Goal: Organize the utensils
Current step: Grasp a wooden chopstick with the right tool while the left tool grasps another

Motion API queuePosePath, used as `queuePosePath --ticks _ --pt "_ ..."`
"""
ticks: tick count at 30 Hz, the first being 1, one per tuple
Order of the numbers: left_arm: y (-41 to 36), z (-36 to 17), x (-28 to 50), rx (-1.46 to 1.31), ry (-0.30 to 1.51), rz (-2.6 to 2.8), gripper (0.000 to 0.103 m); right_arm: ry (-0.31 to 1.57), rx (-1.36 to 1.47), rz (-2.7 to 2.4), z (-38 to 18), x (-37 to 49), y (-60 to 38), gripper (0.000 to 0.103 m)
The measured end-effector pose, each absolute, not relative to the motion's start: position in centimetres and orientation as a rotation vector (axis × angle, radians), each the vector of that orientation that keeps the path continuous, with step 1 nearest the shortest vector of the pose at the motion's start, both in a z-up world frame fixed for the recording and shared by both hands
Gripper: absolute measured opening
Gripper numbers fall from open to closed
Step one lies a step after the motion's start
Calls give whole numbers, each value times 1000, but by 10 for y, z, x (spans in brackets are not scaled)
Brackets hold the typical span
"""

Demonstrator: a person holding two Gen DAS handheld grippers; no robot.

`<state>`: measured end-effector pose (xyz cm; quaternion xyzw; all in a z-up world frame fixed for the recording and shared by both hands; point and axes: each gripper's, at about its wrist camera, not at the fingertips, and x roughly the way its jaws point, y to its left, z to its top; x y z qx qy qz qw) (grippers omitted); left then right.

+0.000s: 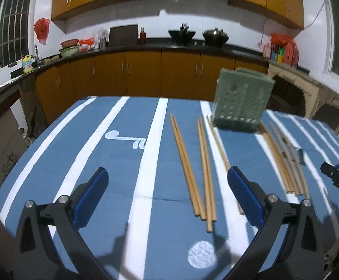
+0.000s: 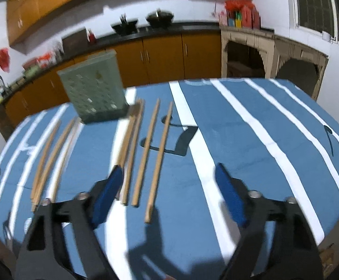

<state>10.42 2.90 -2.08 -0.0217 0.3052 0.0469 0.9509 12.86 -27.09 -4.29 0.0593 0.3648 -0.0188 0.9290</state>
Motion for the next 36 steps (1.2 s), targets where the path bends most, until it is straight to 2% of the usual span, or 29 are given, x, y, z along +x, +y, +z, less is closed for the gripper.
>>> queuePosePath --ticks 2,7,9,12,14,16,17,19,27,31,36 --pt "31 -28 119 -46 662 86 94 794 112 -39 -50 142 -269 56" --pt "35 -45 152 -67 764 57 68 880 112 -26 -66 163 -263 46" --pt "37 -54 163 -81 811 52 64 910 102 -21 -73 167 -258 41" --pt "35 -62 173 -81 853 39 56 911 70 -26 -79 164 -252 28" --pt "32 -68 179 -71 879 26 44 902 64 -26 -78 161 -252 17" --pt "31 -74 185 -68 907 18 36 909 84 -34 -77 165 -257 10" --pt "31 -76 188 -72 916 18 31 913 99 -40 -76 164 -260 9" --pt "32 -79 191 -89 929 13 29 917 110 -44 -75 168 -266 9" --pt "30 -80 204 -50 938 31 28 919 90 -41 -75 179 -262 9" --pt "35 -80 219 -48 932 45 10 914 79 -38 -75 191 -266 8" --pt "48 -79 236 -55 923 63 8 906 146 -68 -76 204 -287 8"
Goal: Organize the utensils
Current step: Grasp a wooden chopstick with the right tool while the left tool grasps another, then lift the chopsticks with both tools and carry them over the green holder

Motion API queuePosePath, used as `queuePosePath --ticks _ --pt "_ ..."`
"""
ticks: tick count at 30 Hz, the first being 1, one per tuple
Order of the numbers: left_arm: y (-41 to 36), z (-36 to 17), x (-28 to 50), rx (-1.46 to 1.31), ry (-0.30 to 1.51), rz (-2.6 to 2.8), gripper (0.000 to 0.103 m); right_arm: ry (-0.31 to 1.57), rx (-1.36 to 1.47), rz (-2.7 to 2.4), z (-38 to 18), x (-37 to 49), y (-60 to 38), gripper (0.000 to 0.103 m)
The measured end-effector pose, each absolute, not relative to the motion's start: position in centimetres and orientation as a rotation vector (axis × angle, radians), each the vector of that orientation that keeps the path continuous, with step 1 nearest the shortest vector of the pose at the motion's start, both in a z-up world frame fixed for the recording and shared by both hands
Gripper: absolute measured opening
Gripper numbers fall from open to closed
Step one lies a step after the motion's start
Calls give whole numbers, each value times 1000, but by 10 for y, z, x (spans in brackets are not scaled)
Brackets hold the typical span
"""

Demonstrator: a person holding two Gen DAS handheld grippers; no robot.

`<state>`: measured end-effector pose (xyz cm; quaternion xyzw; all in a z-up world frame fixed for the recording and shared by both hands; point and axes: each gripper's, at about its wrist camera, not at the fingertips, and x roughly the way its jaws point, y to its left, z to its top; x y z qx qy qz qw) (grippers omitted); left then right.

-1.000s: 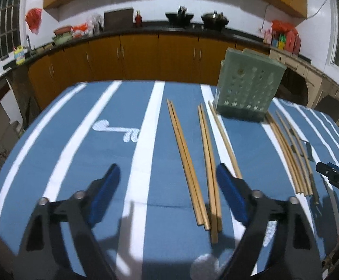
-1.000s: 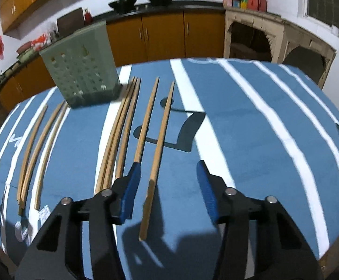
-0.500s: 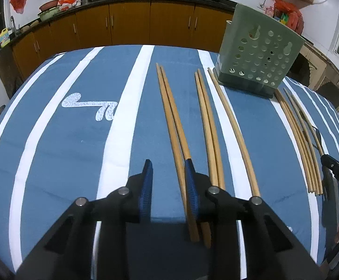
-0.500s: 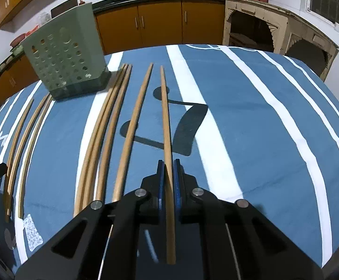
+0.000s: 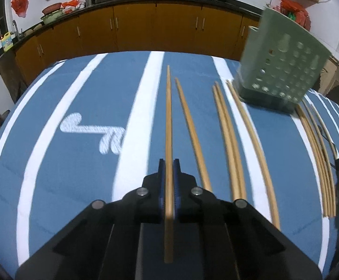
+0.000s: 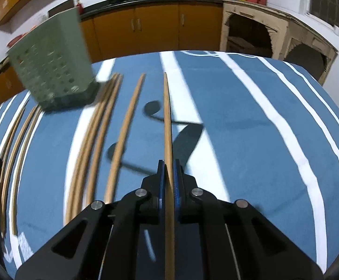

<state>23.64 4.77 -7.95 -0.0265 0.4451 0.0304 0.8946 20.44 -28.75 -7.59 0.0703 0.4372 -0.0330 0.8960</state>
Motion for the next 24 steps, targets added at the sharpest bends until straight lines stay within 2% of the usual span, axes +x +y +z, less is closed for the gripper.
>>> queuePosePath --ticks 14,24 --pt "54 -79 200 -65 920 -3 14 911 177 -37 -77 175 -291 9" --pt "45 -82 170 -40 895 15 12 878 167 -32 -80 142 -288 9"
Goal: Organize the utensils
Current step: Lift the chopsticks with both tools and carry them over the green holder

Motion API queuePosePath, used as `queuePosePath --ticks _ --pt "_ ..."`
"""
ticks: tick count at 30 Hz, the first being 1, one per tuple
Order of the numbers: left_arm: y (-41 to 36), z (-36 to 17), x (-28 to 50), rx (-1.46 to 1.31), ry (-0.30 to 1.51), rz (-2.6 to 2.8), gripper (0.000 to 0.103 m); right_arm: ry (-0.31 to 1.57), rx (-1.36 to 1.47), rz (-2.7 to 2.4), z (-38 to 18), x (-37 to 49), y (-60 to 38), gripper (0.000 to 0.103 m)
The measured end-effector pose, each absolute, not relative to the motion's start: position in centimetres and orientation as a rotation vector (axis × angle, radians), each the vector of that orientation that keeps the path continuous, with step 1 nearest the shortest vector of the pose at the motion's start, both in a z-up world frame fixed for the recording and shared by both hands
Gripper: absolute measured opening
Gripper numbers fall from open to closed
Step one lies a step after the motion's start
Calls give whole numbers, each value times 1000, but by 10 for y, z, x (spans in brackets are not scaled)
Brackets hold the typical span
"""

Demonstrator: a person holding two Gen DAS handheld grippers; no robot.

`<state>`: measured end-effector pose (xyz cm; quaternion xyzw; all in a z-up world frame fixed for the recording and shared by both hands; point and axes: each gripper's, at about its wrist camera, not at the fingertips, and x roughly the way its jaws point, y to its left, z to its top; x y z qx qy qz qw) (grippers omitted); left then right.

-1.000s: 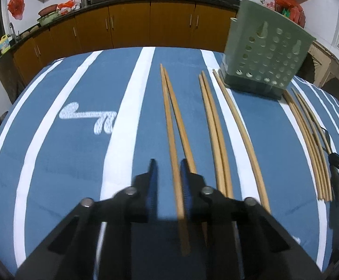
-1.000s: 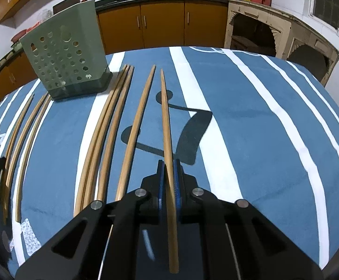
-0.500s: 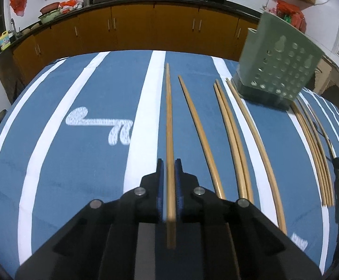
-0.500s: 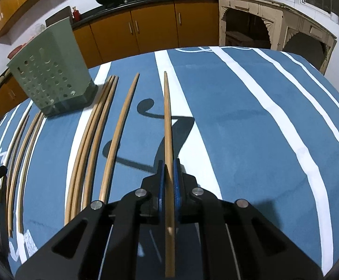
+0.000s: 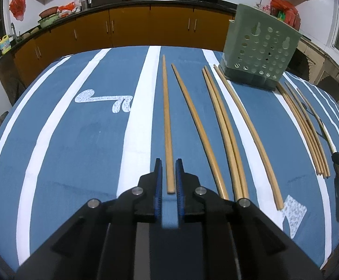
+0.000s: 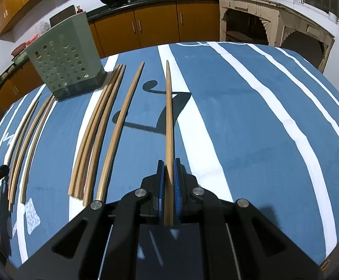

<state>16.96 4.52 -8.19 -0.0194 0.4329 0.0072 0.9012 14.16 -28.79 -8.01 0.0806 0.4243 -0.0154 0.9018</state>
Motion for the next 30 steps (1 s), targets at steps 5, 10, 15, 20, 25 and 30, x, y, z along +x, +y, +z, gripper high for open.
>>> queuePosePath --ticks 5,10,15,20,25,30 --pt "48 -81 168 -57 905 -5 8 871 209 -15 -77 142 -295 8" --pt "53 -70 165 -42 890 -7 8 809 195 -18 -57 139 -299 8" --pt "59 -47 160 -33 832 -3 8 746 197 -26 -40 134 -304 8" --pt "66 -10 154 -37 722 -4 8 644 177 -26 -10 131 -307 8" --pt "70 21 152 -46 632 -7 8 578 178 -24 10 130 -310 8" --pt "75 40 150 -65 572 -5 8 517 191 -21 28 133 -314 8"
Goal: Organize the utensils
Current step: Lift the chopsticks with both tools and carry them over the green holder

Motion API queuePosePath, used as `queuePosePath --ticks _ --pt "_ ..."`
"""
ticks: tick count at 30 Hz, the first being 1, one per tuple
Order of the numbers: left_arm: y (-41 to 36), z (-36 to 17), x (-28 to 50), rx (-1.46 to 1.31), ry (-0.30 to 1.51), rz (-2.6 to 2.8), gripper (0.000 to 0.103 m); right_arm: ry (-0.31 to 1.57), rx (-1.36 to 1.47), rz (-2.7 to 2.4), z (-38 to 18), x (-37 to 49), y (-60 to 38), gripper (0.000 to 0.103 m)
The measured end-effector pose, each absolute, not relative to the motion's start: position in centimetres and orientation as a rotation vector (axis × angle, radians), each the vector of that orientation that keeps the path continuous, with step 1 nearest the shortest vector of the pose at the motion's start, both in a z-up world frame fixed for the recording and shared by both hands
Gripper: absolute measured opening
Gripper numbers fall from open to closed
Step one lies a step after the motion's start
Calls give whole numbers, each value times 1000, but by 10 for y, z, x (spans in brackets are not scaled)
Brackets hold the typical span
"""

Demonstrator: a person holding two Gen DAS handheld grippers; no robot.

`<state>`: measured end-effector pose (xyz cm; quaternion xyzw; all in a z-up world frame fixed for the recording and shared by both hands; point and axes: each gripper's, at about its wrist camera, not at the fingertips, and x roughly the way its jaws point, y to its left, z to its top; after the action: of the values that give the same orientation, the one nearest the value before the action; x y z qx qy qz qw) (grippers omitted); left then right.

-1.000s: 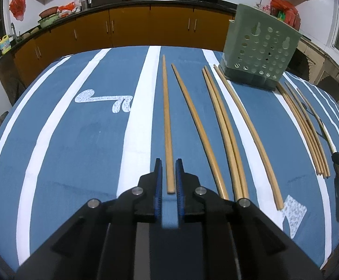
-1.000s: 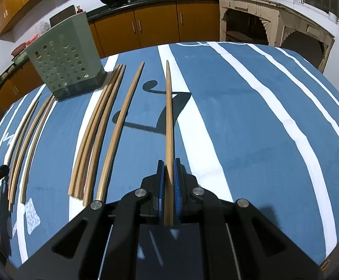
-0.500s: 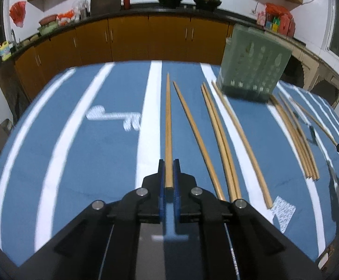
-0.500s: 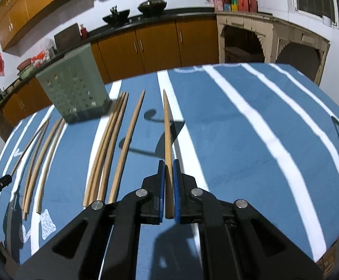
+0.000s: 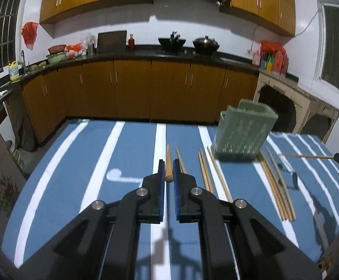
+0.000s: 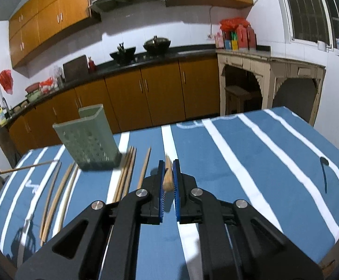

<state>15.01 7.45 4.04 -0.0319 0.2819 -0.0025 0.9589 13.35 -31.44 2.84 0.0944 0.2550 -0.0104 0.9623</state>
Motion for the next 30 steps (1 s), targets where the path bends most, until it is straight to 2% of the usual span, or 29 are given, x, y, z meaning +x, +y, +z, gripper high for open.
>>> queuePosePath --ticks 10,30 --pt "80 75 157 -112 478 5 8 446 223 0 54 149 -320 8" --pt "80 127 176 -96 383 -2 8 422 215 12 79 172 -321 7"
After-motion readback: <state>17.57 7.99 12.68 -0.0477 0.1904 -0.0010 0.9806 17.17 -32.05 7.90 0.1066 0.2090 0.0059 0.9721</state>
